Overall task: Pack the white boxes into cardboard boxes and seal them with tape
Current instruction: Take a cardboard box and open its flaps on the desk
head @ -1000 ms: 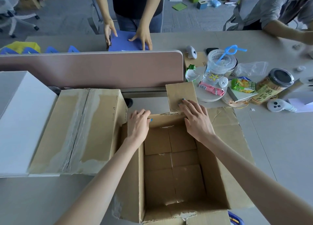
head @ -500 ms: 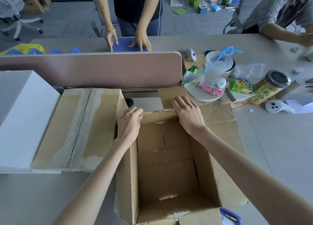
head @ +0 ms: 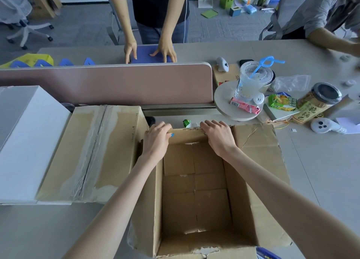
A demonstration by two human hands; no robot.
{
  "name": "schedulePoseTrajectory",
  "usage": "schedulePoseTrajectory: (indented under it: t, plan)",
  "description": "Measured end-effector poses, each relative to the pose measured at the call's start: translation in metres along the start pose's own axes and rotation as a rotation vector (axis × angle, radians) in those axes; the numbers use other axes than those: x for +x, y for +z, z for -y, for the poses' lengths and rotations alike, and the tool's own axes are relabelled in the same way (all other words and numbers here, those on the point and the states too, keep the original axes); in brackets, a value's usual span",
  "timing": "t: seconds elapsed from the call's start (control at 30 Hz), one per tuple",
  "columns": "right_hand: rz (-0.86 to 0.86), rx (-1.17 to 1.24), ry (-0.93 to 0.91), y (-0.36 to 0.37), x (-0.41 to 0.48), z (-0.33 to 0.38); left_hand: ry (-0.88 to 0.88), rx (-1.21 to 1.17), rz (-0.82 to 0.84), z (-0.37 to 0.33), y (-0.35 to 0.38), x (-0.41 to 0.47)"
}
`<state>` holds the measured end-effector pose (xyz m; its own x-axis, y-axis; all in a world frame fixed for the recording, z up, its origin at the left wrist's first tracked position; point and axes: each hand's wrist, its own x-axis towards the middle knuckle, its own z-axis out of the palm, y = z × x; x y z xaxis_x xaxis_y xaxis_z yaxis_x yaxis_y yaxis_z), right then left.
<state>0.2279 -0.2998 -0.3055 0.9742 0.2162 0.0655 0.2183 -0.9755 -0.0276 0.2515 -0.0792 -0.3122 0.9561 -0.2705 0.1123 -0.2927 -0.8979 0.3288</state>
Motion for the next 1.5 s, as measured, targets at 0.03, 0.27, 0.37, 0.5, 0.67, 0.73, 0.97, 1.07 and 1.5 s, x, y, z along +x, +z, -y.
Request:
schedulePoseTrajectory:
  t: [0.03, 0.27, 0.37, 0.5, 0.67, 0.73, 0.97, 1.07, 1.5]
  plan:
    - [0.021, 0.01, 0.008, 0.002, 0.002, -0.002, 0.003, 0.01, 0.016, 0.0, 0.004, 0.003]
    - [0.098, -0.006, 0.037, 0.015, 0.008, -0.008, -0.007, 0.045, 0.112, 0.001, 0.026, 0.015]
    - [0.082, -0.009, 0.038, 0.016, 0.007, -0.009, 0.018, 0.07, 0.119, 0.0, 0.024, 0.015]
    - [0.077, 0.015, 0.045, 0.003, -0.001, -0.006, 0.051, 0.116, 0.133, -0.005, 0.01, 0.005]
    - [0.079, 0.016, -0.008, -0.03, -0.025, 0.007, 0.092, 0.173, 0.135, -0.022, -0.02, -0.025]
    - [0.084, 0.011, -0.033, -0.044, -0.039, 0.017, 0.09, 0.198, 0.129, -0.028, -0.033, -0.043]
    - [0.048, 0.039, -0.133, -0.082, -0.1, 0.072, 0.068, 0.239, 0.062, -0.035, -0.081, -0.126]
    - [0.03, 0.064, -0.185, -0.088, -0.127, 0.105, 0.028, 0.248, 0.033, -0.029, -0.1, -0.17]
    - [0.002, 0.19, -0.385, -0.112, -0.14, 0.27, -0.187, 0.267, -0.141, 0.075, -0.193, -0.304]
